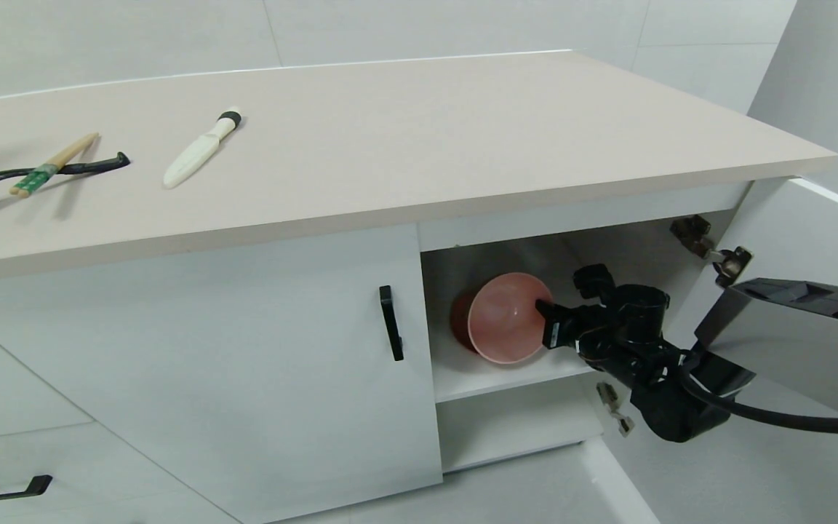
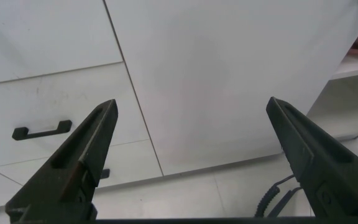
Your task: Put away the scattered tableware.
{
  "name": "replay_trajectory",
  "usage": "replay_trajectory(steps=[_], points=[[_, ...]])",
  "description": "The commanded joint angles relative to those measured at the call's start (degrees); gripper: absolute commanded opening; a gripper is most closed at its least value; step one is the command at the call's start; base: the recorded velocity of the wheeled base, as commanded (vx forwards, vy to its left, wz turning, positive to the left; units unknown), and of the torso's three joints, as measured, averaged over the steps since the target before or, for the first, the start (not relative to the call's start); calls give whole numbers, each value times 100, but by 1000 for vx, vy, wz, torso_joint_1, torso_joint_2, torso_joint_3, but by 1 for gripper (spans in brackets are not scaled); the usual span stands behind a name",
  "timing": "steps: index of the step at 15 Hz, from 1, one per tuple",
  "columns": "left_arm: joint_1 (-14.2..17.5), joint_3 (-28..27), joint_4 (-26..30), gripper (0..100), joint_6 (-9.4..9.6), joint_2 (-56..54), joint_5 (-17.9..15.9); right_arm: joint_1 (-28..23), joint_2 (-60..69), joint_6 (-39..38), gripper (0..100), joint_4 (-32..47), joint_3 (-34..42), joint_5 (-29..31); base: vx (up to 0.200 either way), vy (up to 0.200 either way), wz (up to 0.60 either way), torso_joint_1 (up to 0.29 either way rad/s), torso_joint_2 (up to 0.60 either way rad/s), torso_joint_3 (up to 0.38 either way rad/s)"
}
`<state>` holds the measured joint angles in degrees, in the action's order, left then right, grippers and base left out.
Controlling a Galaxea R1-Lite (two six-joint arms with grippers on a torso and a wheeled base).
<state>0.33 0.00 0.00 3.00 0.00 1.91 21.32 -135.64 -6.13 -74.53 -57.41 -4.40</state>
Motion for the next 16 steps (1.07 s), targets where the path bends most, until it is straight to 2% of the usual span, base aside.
replay_trajectory(steps=[1,3,4,8,11,16], points=[[2,0,0,100,-10,9,2,48,-32,7,0,-61,10,1,0,0,0,0,0,0],[2,0,0,100,-10,9,2,91,-59,7,0,-193,45,-17,0,0,0,0,0,0],[2,0,0,100,-10,9,2,100,-59,7,100,-193,45,-17,0,0,0,0,0,0],[2,0,0,100,-19,9,2,109,144,51,100,-228,133,45,0,0,0,0,0,0],[2,0,-9,100,-19,9,2,250,759,86,100,-290,511,45,0,0,0,0,0,0],[2,0,-9,100,-19,9,2,628,1497,560,100,-1125,1847,53,0,0,0,0,0,0]])
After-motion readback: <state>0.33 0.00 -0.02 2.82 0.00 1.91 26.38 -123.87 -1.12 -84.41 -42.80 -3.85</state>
